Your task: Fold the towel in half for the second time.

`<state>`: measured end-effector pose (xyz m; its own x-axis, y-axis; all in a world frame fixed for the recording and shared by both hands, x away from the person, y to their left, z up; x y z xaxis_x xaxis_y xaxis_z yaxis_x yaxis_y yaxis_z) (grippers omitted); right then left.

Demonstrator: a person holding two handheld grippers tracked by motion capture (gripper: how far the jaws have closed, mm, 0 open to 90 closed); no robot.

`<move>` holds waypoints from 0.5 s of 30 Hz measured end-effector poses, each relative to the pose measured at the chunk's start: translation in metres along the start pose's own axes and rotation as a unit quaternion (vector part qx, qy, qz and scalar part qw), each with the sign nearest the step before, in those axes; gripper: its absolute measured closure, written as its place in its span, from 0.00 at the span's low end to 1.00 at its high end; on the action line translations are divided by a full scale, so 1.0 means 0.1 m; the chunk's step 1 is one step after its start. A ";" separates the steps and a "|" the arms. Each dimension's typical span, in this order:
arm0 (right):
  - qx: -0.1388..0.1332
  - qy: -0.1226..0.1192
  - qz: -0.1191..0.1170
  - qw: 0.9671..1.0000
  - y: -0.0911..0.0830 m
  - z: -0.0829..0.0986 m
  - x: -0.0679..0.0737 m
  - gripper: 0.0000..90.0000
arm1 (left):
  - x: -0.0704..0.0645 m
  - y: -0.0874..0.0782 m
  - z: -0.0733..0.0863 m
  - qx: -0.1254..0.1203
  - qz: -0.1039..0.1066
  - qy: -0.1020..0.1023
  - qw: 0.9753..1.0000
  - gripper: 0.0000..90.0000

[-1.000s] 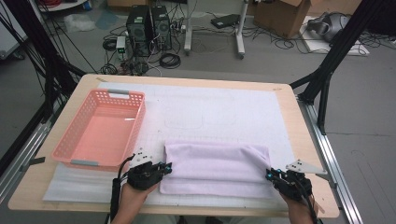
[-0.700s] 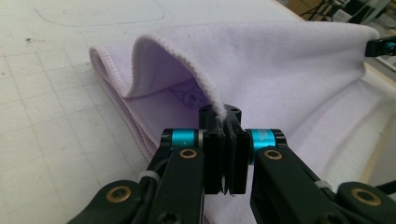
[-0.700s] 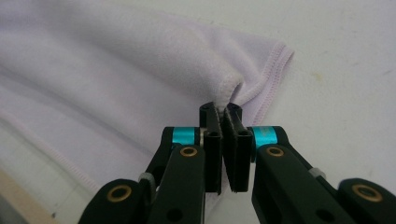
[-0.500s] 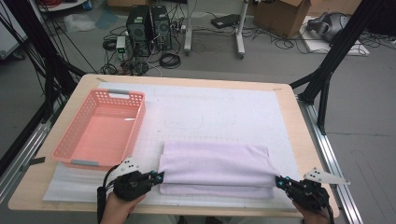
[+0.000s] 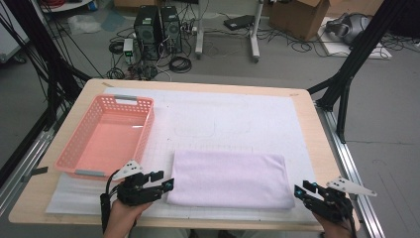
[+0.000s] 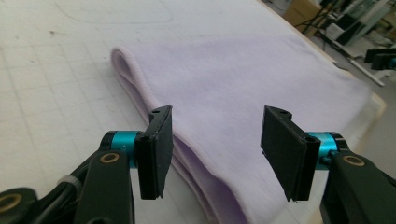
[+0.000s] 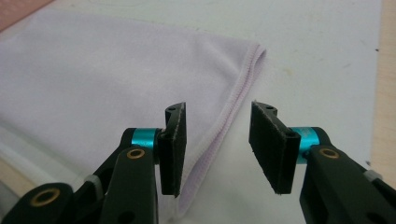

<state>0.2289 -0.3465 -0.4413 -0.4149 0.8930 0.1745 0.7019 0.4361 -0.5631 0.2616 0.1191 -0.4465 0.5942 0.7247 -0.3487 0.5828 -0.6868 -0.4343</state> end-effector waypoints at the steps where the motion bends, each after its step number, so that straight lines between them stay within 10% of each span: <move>1: 0.003 -0.005 0.001 1.000 0.05 -0.01 0.01 0.62 | 0.02 0.03 -0.01 0.000 -0.006 0.001 1.000 0.50; 15: 0.013 -0.040 0.013 0.999 0.47 -0.18 -0.05 0.73 | 0.18 0.35 -0.17 0.011 -0.030 0.015 0.999 0.55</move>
<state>0.2747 -0.3278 -0.4538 -0.4427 0.8916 0.0956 0.6983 0.4097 -0.5869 0.3023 0.1075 -0.4541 0.5754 0.7625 -0.2958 0.6061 -0.6404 -0.4717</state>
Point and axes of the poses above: each handheld gripper's, and its own axes: y roughly forward along the jaws, z roughly out of its underside, x roughly to its left, the point moved 5 cm from there along y, roughly forward along the jaws, and after that the axes turned 1 degree about y, right-handed, at the moved point
